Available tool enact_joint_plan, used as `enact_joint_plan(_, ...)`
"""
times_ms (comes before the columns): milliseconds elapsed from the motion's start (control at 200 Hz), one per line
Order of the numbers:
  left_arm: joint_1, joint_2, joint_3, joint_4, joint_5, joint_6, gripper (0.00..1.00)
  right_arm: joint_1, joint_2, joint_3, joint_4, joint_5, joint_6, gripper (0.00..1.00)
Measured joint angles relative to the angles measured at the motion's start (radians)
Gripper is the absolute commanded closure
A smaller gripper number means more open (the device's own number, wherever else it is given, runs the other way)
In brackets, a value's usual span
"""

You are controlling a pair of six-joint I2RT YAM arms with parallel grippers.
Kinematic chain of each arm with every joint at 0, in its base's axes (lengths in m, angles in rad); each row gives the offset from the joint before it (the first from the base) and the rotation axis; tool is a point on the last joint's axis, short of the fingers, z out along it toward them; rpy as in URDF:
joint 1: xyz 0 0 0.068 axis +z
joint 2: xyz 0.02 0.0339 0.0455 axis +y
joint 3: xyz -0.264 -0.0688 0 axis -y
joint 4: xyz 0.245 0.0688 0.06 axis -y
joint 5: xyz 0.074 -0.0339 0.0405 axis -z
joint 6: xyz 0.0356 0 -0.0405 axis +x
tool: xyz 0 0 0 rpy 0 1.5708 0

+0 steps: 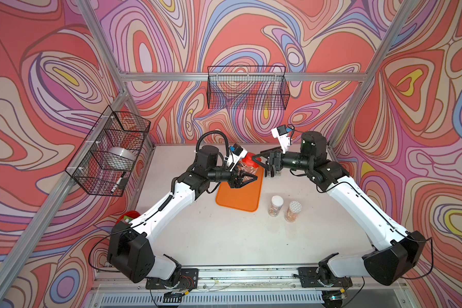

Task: Pour the candies out of the jar
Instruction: Unscrew the lid from the jar.

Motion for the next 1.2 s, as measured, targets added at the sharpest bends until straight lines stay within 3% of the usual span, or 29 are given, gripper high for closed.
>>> enact_joint_plan(175, -0.029, -0.004, 0.000, -0.029, -0.128, 0.040, 1.00, 0.014, 0.000, 0.003, -0.032, 0.161, 0.073, 0.12)
enact_joint_plan(386, -0.047, -0.004, 0.001, -0.052, -0.222, 0.066, 1.00, 0.127, 0.000, 0.015, -0.067, 0.324, 0.085, 0.13)
enact_joint_plan(1202, -0.048, -0.004, -0.012, -0.063, -0.287, 0.069, 1.00, 0.184, 0.022, 0.014, -0.102, 0.468, 0.137, 0.21)
